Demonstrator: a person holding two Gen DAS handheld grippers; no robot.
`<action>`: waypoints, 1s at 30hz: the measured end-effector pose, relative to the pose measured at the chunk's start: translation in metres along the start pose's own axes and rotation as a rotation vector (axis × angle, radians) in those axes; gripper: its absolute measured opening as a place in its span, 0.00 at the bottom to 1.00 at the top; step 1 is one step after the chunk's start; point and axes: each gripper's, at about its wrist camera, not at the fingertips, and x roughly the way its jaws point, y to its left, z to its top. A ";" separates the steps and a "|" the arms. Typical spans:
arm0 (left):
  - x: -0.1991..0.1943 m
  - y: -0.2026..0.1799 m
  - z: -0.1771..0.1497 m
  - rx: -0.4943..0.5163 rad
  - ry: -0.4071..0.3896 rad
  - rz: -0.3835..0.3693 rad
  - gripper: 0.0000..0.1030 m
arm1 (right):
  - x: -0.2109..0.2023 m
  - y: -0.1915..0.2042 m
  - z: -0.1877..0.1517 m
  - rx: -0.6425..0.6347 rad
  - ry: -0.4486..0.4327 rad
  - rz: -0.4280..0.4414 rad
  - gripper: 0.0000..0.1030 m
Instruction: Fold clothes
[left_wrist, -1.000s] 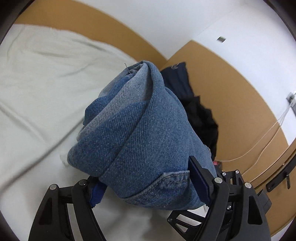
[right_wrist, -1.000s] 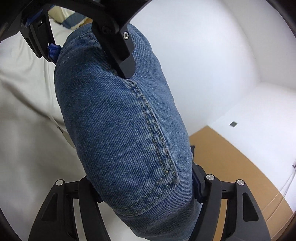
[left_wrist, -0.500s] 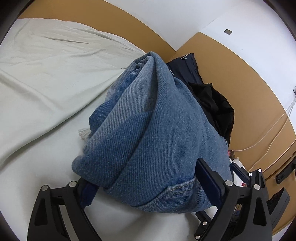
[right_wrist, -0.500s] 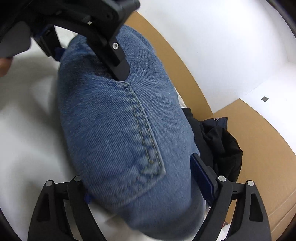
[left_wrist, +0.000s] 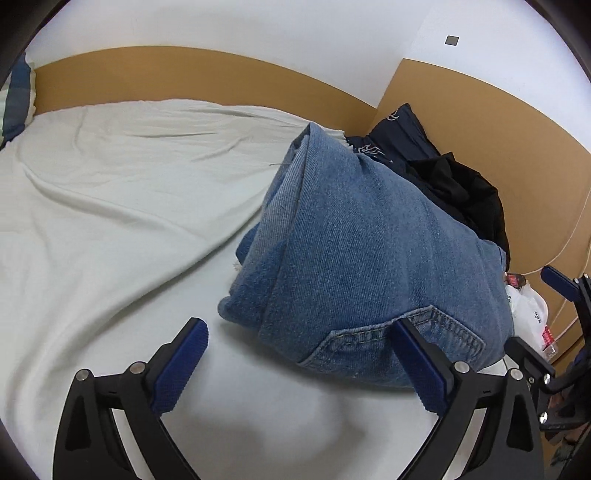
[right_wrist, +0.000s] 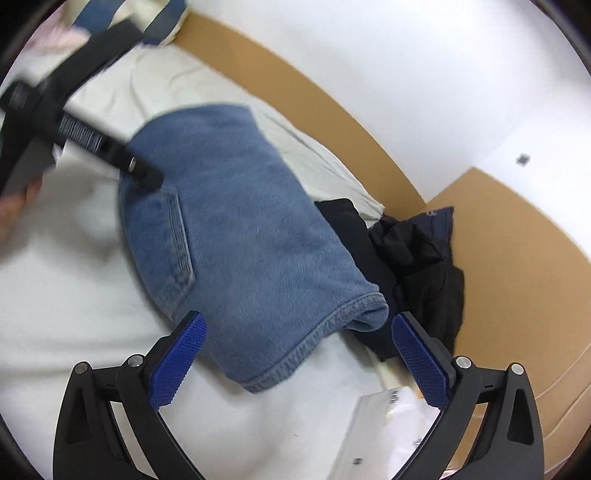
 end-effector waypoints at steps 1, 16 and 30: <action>0.001 0.002 0.000 -0.007 0.003 -0.004 0.97 | -0.007 0.004 0.001 0.047 -0.011 0.022 1.00; 0.020 -0.011 -0.002 0.105 0.009 0.053 1.00 | 0.067 -0.026 -0.007 0.698 0.019 0.320 1.00; 0.017 -0.007 -0.004 0.072 0.062 0.017 1.00 | -0.005 0.017 -0.029 0.644 -0.014 0.211 1.00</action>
